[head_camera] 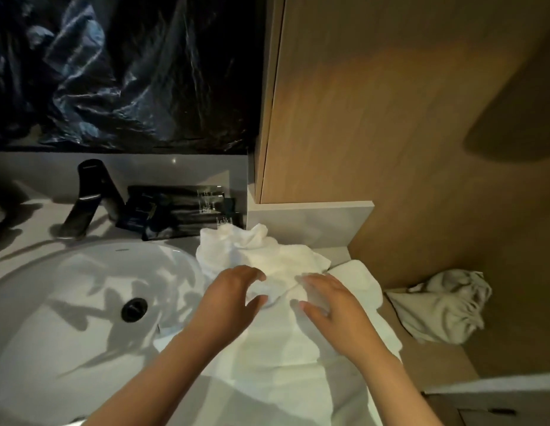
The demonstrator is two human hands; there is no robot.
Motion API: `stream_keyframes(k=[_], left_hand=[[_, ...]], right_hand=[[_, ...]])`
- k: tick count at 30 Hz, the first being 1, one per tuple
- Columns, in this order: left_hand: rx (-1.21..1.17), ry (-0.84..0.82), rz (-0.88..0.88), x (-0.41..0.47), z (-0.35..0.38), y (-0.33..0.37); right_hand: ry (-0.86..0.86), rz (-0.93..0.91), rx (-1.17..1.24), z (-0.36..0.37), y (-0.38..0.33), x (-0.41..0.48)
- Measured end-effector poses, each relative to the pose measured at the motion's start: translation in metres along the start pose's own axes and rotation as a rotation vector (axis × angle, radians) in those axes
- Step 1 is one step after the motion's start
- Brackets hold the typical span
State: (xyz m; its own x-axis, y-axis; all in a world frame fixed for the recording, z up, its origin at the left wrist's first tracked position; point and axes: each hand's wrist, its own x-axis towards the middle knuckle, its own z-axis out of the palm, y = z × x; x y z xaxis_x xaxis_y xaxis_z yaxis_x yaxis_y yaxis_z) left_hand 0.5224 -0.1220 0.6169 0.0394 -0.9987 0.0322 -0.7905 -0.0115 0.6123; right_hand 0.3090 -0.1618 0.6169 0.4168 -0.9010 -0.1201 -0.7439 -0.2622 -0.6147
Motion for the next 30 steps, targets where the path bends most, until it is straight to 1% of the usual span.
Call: stream_keyframes(k=[2, 5, 7, 10, 12, 15, 17, 21, 27, 30], left_hand=[[0.018, 0.009, 0.017, 0.008, 0.000, -0.003], [0.044, 0.007, 0.029, 0.020, 0.002, -0.005], [0.057, -0.022, 0.028, 0.025, 0.005, -0.007], [0.074, -0.086, 0.007, 0.030, 0.014, -0.011], [0.063, -0.100, -0.012, 0.031, 0.019, -0.014], [0.073, -0.108, -0.036, 0.034, 0.023, -0.016], [0.053, -0.098, -0.048, 0.037, 0.021, -0.015], [-0.015, -0.034, -0.059, 0.042, 0.016, -0.013], [-0.135, 0.035, -0.047, 0.039, 0.007, -0.005], [-0.148, 0.100, -0.017, 0.038, -0.003, 0.003]], right_hand=[[-0.036, -0.010, -0.065, 0.000, 0.001, 0.013], [-0.098, 0.054, -0.216, 0.000, 0.003, 0.027], [-0.087, 0.038, -0.265, 0.001, 0.004, 0.025], [0.045, -0.026, -0.168, 0.007, 0.008, 0.009], [0.090, 0.016, -0.105, 0.015, 0.010, -0.003], [0.095, 0.140, -0.044, 0.028, 0.014, -0.010], [0.099, 0.174, 0.022, 0.030, 0.015, -0.006], [0.079, 0.153, -0.018, 0.028, 0.017, 0.007], [0.065, 0.099, 0.021, 0.017, 0.014, 0.024], [0.091, 0.039, -0.045, 0.007, 0.008, 0.030]])
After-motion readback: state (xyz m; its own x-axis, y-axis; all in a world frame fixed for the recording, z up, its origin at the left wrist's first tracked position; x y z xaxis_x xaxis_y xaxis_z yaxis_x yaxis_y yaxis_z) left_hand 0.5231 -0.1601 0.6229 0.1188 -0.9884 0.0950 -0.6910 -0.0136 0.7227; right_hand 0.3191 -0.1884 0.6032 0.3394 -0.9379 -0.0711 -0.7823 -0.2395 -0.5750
